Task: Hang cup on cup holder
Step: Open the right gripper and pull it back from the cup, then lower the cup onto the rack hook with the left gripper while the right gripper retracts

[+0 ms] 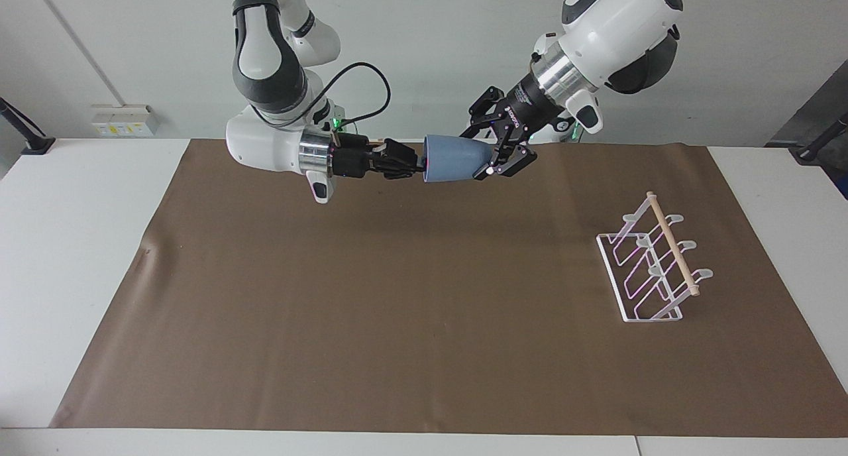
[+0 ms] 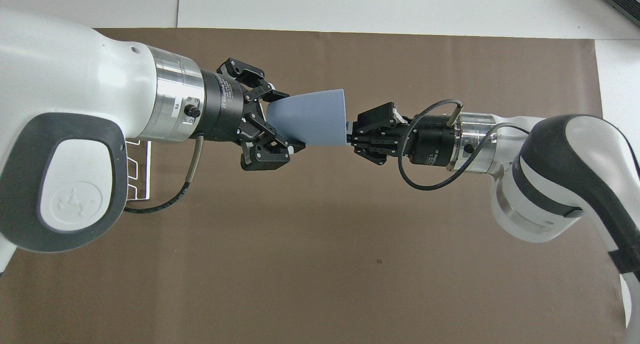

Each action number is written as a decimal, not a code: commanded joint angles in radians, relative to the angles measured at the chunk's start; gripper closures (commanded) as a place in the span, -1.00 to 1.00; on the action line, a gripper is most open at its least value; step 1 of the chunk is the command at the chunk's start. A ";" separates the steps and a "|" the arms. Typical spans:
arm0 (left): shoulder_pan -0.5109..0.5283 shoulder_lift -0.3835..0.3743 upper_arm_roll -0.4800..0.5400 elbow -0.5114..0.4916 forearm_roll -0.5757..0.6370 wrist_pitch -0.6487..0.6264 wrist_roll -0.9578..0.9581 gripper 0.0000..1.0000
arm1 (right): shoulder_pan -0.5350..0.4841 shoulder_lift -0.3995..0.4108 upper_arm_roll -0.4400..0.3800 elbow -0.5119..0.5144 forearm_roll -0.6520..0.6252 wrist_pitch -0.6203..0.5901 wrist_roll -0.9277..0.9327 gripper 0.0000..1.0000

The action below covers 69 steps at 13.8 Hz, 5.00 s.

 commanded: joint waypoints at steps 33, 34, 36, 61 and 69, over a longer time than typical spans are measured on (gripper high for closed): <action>0.081 -0.070 0.028 -0.023 0.380 -0.157 0.054 1.00 | -0.102 -0.016 0.001 0.029 -0.478 -0.028 0.050 0.08; 0.075 -0.070 0.028 -0.021 0.463 -0.165 0.055 1.00 | -0.109 -0.016 -0.001 0.040 -0.541 -0.032 0.050 0.05; 0.082 -0.075 0.025 -0.029 0.583 -0.159 0.087 1.00 | -0.111 -0.017 -0.002 0.064 -0.661 -0.031 0.050 -0.87; 0.260 -0.039 0.032 -0.488 1.612 0.401 0.485 1.00 | -0.227 -0.059 -0.008 0.405 -1.629 -0.228 0.047 -1.00; 0.262 -0.075 0.032 -0.590 1.614 0.487 0.465 0.79 | -0.307 -0.154 -0.007 0.430 -1.626 -0.419 0.119 -1.00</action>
